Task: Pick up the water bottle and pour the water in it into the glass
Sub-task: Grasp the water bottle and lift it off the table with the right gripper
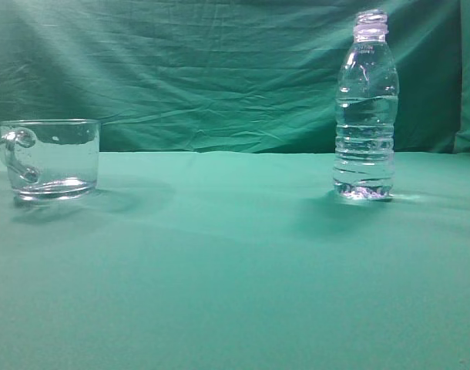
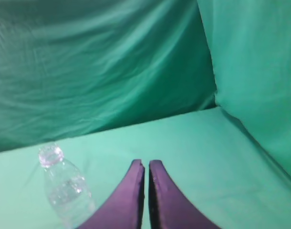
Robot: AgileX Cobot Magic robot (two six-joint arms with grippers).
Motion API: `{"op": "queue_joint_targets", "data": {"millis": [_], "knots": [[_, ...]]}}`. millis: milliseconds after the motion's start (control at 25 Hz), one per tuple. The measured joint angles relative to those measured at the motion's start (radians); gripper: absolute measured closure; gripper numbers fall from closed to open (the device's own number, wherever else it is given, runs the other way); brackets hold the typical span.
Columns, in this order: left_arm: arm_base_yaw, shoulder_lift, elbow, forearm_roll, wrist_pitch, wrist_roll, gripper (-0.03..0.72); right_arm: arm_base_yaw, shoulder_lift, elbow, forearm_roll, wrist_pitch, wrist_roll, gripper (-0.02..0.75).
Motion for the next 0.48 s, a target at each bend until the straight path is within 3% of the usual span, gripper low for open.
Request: {"op": "queue_joint_targets", "data": {"millis": [160,480], "knots": [[0.000,0.000,0.000,0.000,0.000,0.000,0.688,0.029,0.115,0.000,-0.002,-0.020,-0.158,0.738],[0.000,0.000,0.000,0.000,0.000,0.000,0.688,0.262,0.337,0.000,-0.003,-0.232,-0.229,0.738]]}}
